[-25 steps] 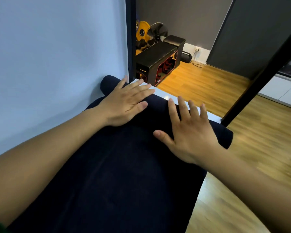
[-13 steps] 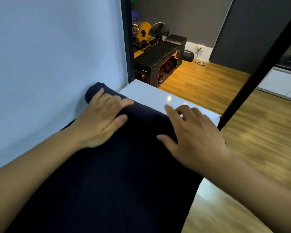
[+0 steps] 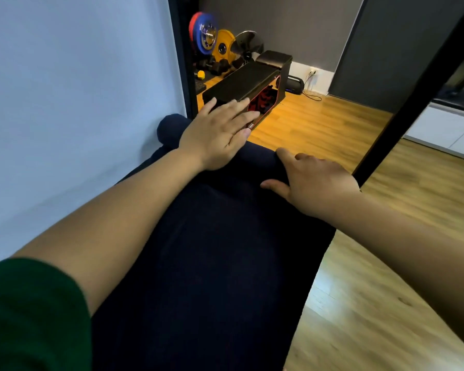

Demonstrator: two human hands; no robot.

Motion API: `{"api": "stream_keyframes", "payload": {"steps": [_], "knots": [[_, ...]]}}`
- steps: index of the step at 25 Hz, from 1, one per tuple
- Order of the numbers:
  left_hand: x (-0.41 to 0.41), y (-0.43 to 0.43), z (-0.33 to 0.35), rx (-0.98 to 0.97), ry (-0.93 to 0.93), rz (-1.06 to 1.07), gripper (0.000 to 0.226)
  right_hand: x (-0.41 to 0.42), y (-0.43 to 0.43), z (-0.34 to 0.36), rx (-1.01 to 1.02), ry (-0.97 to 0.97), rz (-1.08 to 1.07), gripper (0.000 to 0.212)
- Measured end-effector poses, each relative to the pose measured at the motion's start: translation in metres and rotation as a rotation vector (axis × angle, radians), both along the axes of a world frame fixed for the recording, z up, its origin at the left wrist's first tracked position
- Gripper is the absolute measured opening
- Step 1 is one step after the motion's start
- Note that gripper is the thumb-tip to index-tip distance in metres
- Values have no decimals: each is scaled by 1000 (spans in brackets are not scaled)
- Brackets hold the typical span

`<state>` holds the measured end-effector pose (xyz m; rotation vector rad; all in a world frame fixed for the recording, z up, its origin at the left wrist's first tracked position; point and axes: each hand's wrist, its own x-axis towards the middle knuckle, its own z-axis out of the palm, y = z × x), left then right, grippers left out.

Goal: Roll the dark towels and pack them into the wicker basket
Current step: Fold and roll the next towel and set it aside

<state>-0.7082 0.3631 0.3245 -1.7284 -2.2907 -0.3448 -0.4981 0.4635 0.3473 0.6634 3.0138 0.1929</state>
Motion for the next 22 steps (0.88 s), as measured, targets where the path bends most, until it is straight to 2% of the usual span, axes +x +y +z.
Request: {"api": "stream_keyframes", "payload": {"steps": [3,6,9,14,16,18,20,22], "knots": [[-2,-4,-3,-26,10,-27,53,1,-3,-9,72,45,4,71],[9,-27,-7,-9,-30,-81,53,13,-24,-17,85,98,2,88],[17,-60,-9,-32,-55,-99,56,25,-52,-19,108,59,-2,95],[30,-106,-12,-45,-21,-127,61,48,-103,-31,72,155,54,86],[35,-122,-17,-13,-45,-139,60,56,-114,-31,119,215,115,75],[41,-134,-24,12,-63,-122,60,50,-107,-15,169,281,171,71],[46,-138,-28,17,-49,-84,62,30,-90,7,151,215,148,73],[48,-138,-31,11,-17,-26,66,6,-71,13,32,103,100,75]]}}
